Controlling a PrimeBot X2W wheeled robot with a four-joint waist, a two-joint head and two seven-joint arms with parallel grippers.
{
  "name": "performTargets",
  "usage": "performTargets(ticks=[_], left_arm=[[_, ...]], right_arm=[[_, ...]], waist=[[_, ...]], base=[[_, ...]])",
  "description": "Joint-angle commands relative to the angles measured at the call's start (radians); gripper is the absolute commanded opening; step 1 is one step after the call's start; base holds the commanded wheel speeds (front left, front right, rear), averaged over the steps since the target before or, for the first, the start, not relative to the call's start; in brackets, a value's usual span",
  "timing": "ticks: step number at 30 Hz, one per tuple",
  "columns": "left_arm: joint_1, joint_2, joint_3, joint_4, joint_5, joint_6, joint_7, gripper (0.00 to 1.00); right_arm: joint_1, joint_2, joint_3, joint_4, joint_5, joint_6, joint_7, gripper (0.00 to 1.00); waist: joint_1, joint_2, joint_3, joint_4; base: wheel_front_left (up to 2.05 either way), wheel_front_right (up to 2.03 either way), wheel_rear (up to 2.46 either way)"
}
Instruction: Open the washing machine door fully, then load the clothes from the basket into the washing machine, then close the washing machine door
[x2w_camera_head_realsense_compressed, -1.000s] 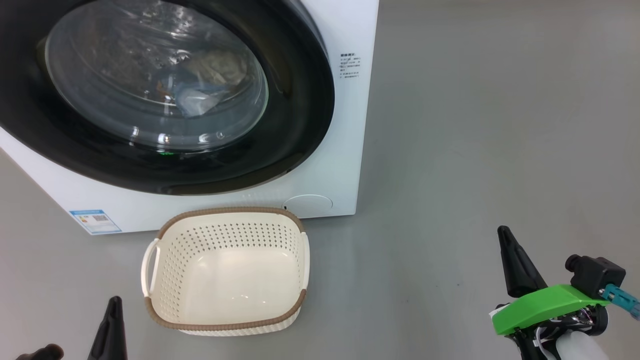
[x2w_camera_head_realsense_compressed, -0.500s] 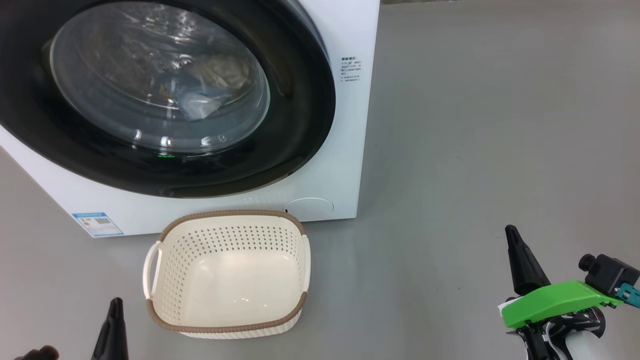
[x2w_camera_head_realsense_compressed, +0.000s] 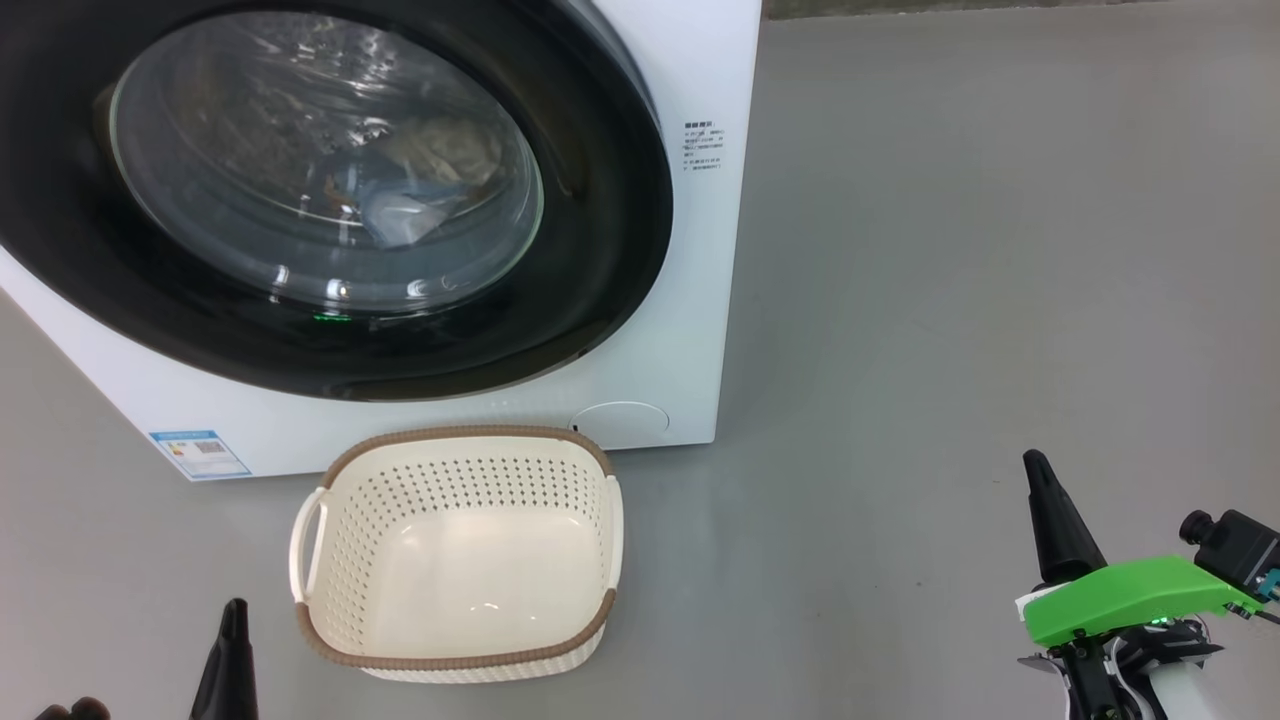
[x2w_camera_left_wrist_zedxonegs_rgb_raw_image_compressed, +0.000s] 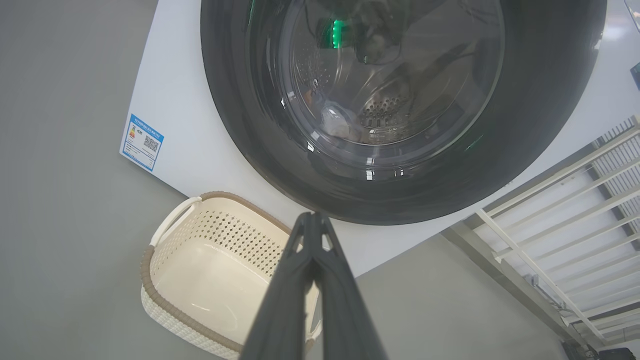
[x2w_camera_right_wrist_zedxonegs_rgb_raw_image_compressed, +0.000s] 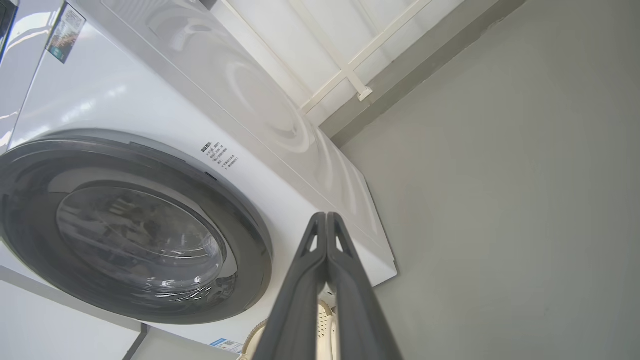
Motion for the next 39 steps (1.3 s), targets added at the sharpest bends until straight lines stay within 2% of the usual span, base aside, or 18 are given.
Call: performTargets(ticks=[1,39], left_arm=[[-0.044,0.01,0.023,-0.028,-0.026,0.0,0.003,0.0],[-0.074,-0.04,0.061,-0.041,-0.376,0.0,0.116,0.0]], right_arm=[[-0.008,-0.005,-0.002,-0.03,0.024,-0.001,0.008,0.0],[0.01,0.013,-0.066,-0.061,0.401,-0.002,0.12,0.0]], waist=[[0.0,0.0,-0.001,0.0],[0.0,0.0,-0.032,0.007]], base=[[0.0,0.0,0.0],[0.0,0.0,0.0]])
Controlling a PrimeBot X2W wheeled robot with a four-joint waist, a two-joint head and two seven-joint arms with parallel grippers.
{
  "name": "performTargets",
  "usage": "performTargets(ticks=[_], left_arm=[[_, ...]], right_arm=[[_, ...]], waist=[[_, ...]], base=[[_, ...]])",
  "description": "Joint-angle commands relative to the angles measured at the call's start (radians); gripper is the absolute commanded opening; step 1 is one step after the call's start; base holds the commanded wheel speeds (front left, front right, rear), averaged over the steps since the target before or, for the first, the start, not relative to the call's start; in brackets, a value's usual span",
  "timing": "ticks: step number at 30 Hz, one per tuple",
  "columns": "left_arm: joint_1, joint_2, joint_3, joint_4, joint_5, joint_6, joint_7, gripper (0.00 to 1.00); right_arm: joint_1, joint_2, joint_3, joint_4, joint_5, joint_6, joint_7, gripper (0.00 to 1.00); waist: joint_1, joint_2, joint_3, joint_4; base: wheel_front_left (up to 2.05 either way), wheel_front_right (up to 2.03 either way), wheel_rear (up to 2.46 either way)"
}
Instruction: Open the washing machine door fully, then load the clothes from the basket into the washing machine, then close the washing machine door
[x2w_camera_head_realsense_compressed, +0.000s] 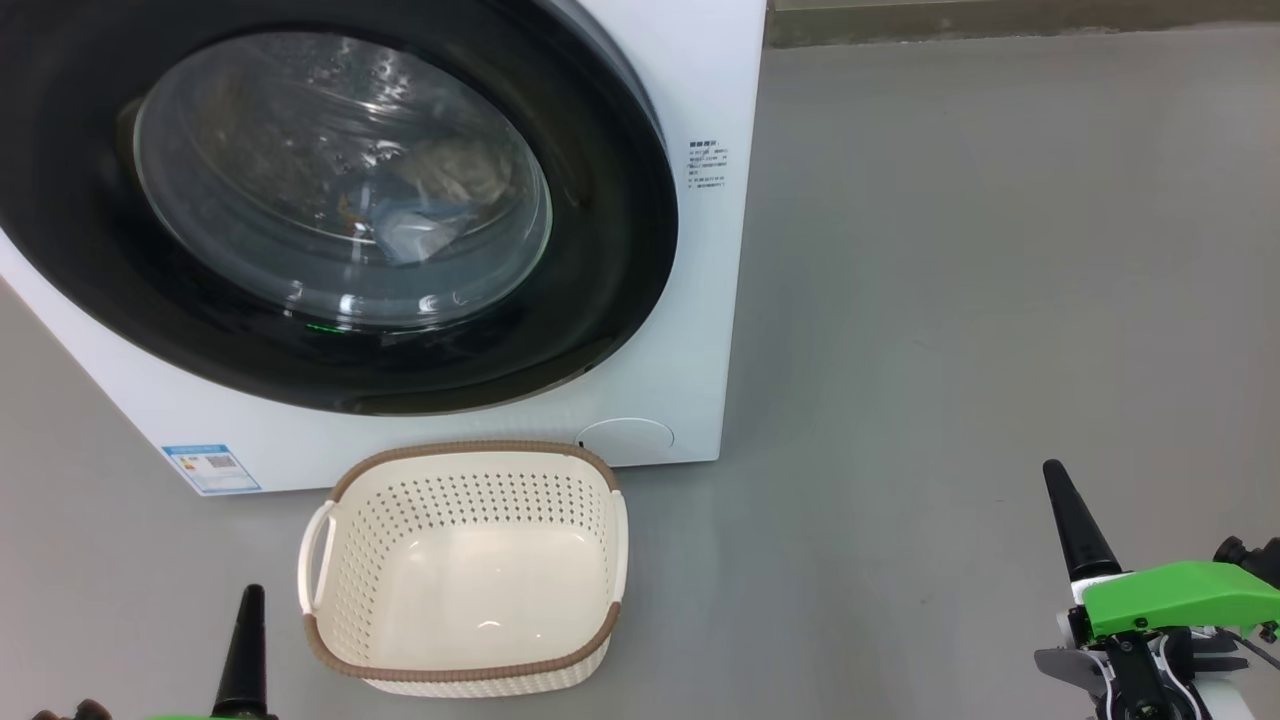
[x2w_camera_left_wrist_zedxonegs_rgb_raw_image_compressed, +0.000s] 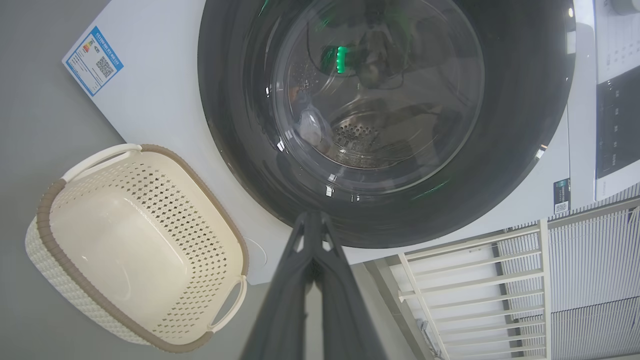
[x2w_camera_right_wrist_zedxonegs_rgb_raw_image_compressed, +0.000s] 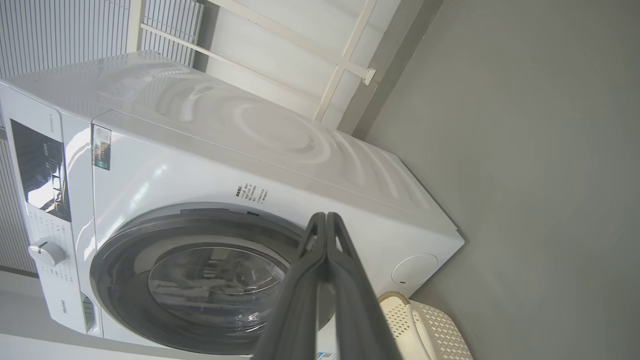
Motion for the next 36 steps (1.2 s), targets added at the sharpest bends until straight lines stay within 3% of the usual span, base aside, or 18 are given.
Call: performTargets(ticks=[1,36], left_arm=[[-0.044,0.008,0.029,-0.034,-0.024,0.0,0.012,0.0],[-0.07,-0.037,0.063,-0.045,-0.335,0.0,0.112,0.0]], right_arm=[[-0.01,-0.006,0.004,-0.033,0.03,0.001,0.01,0.0],[0.005,0.012,-0.056,-0.06,0.363,0.0,0.112,0.0]], waist=[[0.0,0.0,-0.001,0.0],[0.0,0.0,-0.029,0.006]], base=[[0.0,0.0,0.0],[0.0,0.0,0.0]])
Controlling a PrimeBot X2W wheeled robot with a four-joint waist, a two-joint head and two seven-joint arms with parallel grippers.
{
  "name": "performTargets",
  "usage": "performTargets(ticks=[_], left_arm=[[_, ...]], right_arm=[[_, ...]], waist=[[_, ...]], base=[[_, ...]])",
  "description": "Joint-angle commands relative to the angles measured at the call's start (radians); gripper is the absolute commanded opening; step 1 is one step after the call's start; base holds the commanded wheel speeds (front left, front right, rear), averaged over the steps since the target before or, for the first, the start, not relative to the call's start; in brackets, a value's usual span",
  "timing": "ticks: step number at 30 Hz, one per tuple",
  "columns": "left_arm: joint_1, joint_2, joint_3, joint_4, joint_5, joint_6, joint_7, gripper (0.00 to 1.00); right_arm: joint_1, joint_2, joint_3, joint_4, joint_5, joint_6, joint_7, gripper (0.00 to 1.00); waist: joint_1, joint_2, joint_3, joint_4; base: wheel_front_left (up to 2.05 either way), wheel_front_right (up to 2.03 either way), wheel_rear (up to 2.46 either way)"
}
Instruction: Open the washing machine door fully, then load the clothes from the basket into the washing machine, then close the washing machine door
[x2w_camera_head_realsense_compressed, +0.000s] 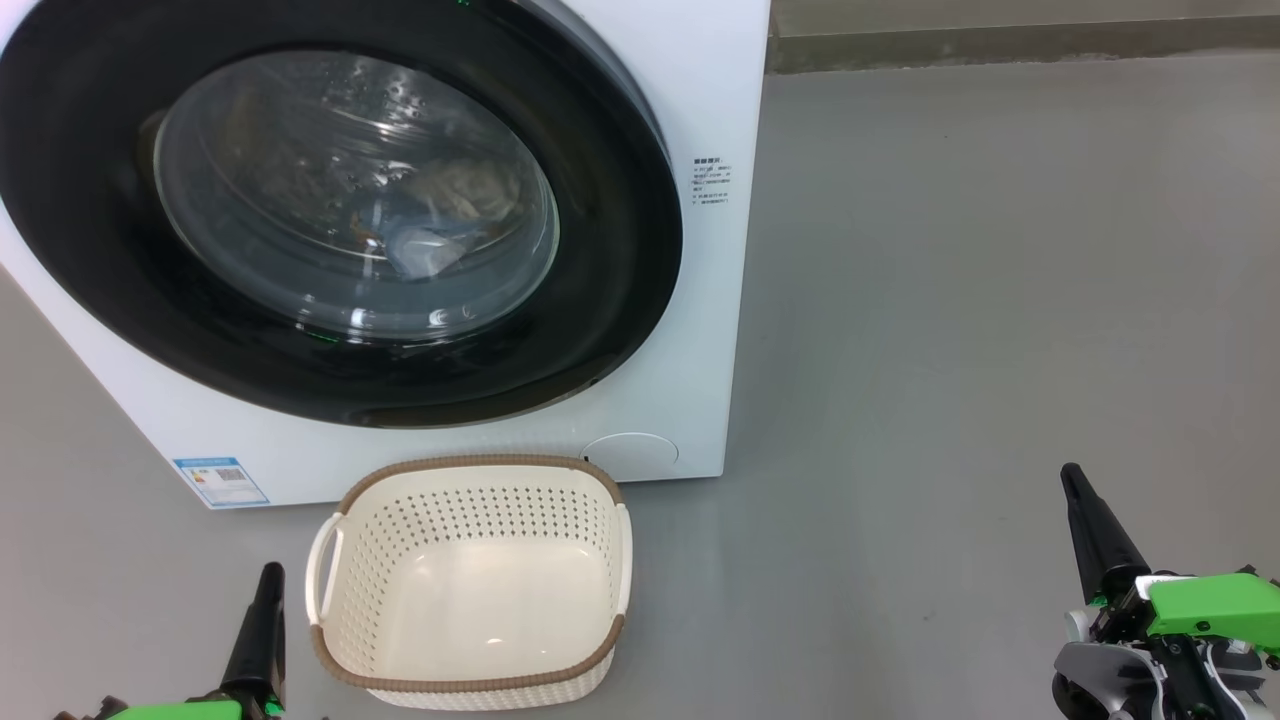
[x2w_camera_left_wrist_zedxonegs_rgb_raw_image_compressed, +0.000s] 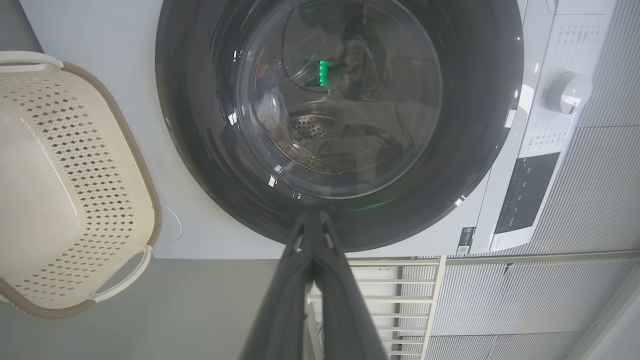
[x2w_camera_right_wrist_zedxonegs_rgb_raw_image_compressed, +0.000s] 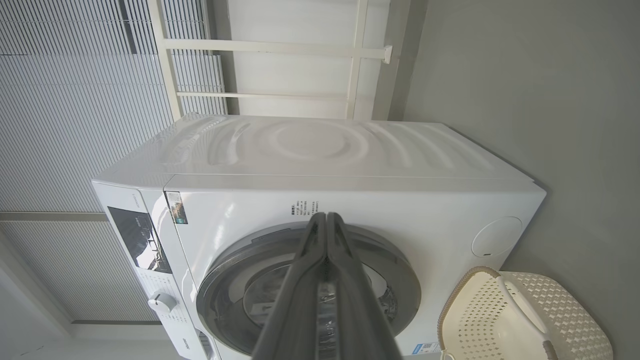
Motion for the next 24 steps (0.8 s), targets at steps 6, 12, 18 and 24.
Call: performTargets(ticks=[6,12,18,24], left_arm=[[-0.043,0.007,0.035,-0.032,-0.013,0.0,0.006,0.0],[-0.043,0.007,0.035,-0.032,-0.013,0.0,0.006,0.0],[-0.043,0.007,0.035,-0.032,-0.013,0.0,0.006,0.0],[-0.043,0.007,0.035,-0.032,-0.013,0.0,0.007,0.0]], right_arm=[[-0.016,-0.004,0.013,-0.031,0.011,0.0,0.008,0.0],[-0.016,-0.003,0.012,-0.031,0.01,0.0,0.009,0.0],[-0.016,-0.002,0.011,-0.031,0.009,0.0,0.009,0.0],[-0.016,-0.002,0.011,-0.031,0.009,0.0,0.01,0.0]], waist=[[0.0,-0.0001,0.0,0.0],[0.0,-0.0001,0.0,0.0],[0.0,-0.0001,0.0,0.0],[0.0,-0.0001,0.0,0.0]], base=[[0.0,0.0,0.0],[0.0,0.0,0.0],[0.0,0.0,0.0],[0.0,0.0,0.0]])
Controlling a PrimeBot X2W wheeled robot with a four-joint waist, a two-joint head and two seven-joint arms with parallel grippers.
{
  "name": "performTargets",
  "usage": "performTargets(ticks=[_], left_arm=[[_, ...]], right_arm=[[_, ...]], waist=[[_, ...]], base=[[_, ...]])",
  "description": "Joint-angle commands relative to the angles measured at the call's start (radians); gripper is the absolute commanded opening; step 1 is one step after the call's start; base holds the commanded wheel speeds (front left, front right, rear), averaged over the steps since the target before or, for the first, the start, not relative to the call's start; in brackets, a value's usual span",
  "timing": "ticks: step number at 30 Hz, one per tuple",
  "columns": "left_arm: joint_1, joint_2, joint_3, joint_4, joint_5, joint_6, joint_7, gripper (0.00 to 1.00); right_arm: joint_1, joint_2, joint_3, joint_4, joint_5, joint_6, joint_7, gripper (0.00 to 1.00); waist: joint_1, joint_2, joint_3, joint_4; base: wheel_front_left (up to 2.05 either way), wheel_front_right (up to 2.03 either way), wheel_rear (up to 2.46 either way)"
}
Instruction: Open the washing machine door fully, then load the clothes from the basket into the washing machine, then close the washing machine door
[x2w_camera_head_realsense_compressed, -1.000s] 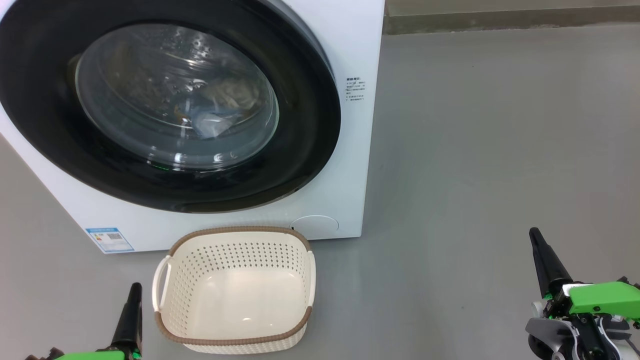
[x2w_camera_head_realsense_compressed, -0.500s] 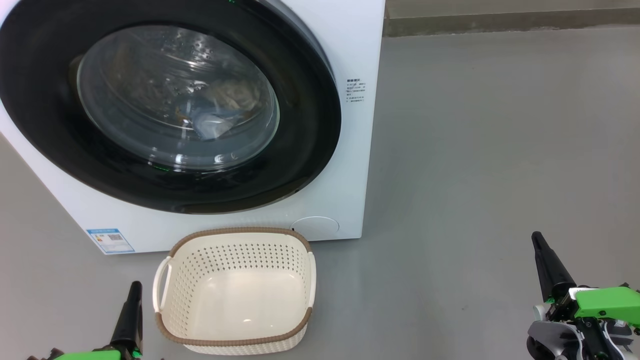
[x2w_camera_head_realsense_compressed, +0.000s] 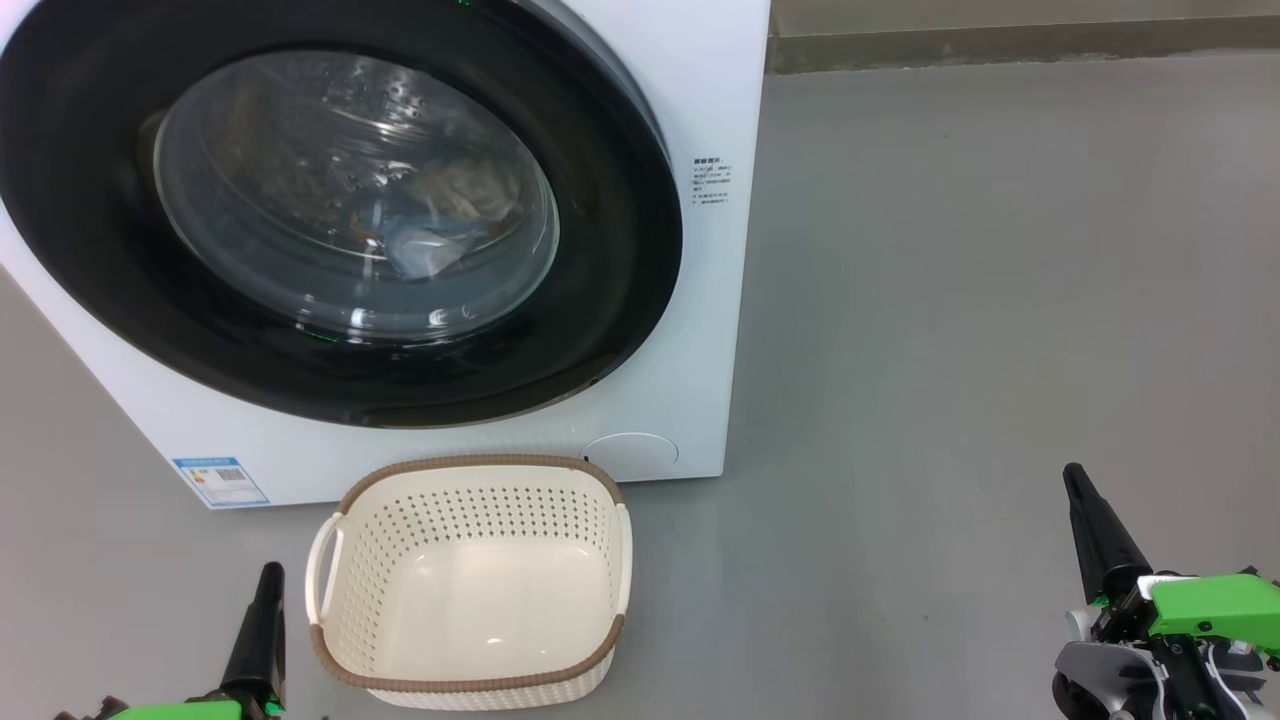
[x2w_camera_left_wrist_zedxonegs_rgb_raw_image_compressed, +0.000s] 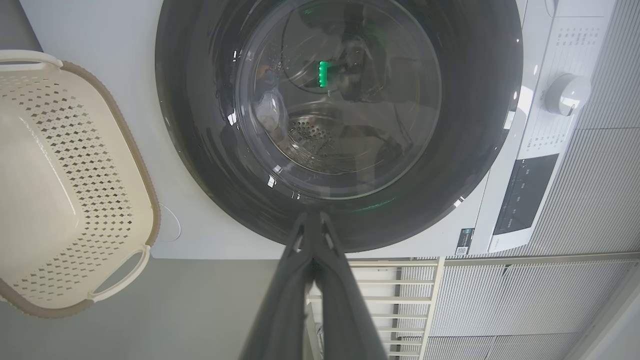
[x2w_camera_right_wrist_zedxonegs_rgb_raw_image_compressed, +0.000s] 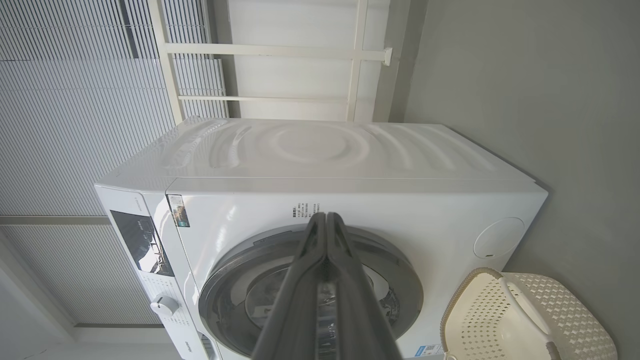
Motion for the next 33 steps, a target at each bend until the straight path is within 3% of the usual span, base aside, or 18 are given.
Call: performTargets(ticks=[1,33], left_arm=[[-0.043,0.008,0.033,-0.031,-0.008,0.0,0.007,0.0],[-0.043,0.008,0.033,-0.031,-0.007,0.0,0.007,0.0]], right_arm=[[-0.016,-0.007,0.02,-0.03,0.004,0.0,0.01,0.0],[-0.016,-0.005,0.017,-0.03,0.001,0.0,0.012,0.0]], waist=[[0.0,0.0,0.0,0.0],[0.0,0.0,0.0,0.0]], base=[[0.0,0.0,0.0],[0.0,0.0,0.0]])
